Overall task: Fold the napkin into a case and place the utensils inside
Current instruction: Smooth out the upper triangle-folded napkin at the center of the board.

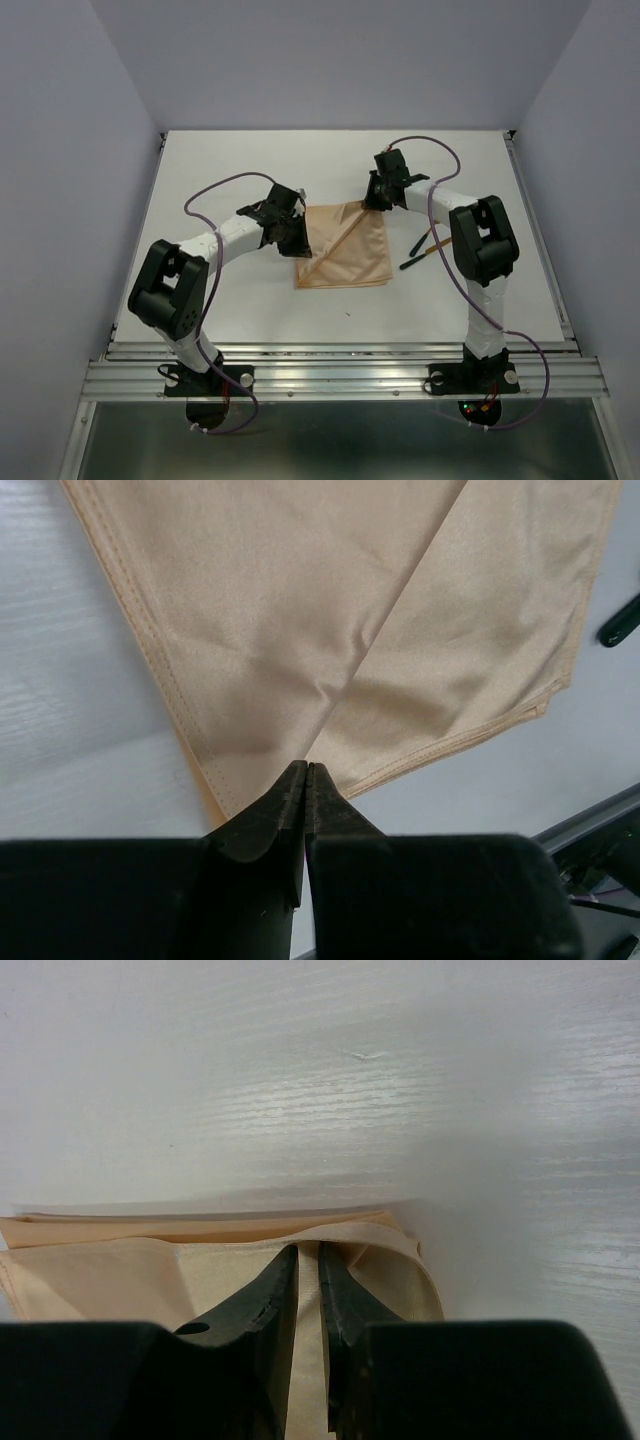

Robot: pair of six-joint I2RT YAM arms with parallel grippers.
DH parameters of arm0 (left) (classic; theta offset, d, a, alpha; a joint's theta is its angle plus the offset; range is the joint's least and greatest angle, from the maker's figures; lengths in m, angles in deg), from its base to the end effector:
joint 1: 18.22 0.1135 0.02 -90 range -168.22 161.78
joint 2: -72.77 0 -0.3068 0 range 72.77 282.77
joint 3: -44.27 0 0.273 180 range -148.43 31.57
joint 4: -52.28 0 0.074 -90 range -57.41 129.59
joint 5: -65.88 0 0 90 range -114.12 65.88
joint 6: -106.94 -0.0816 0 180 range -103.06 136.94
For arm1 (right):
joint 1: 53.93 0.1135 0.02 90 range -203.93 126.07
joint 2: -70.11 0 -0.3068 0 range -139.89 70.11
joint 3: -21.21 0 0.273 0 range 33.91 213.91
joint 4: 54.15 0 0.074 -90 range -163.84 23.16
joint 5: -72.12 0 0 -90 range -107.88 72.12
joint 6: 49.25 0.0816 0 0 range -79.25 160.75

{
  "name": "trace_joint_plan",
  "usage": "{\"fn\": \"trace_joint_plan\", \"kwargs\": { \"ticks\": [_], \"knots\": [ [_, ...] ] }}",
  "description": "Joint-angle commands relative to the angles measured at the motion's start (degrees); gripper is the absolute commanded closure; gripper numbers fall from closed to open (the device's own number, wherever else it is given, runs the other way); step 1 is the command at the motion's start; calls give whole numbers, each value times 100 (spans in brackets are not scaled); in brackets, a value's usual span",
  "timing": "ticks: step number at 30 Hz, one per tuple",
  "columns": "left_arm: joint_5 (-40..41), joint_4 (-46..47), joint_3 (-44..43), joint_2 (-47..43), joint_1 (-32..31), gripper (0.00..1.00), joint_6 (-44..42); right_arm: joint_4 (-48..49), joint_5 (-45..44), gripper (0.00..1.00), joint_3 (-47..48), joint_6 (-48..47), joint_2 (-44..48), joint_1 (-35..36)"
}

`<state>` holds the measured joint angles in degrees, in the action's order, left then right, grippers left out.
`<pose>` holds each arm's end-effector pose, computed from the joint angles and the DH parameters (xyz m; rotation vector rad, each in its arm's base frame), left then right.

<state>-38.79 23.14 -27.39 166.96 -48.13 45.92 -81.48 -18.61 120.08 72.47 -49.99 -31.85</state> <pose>0.3273 -0.2121 0.1949 0.1366 2.5842 -0.7315 0.4927 0.1988 0.1634 0.2126 2.4513 0.4071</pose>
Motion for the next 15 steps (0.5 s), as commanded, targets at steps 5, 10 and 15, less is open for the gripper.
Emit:
{"fn": "trace_joint_plan", "kwargs": {
  "ticks": [5, 10, 15],
  "knots": [
    [132, 10, -801, 266, 319, 86, -23, 66, -120, 80, 356, 88, 206, -73],
    [254, -8, -1205, 723, 574, 87, 3, 57, -120, 80, 392, 88, 223, -125],
    [439, -104, -1504, 1118, 759, 87, -58, 57, -41, 80, 374, 88, 285, -126]
  ]
}}
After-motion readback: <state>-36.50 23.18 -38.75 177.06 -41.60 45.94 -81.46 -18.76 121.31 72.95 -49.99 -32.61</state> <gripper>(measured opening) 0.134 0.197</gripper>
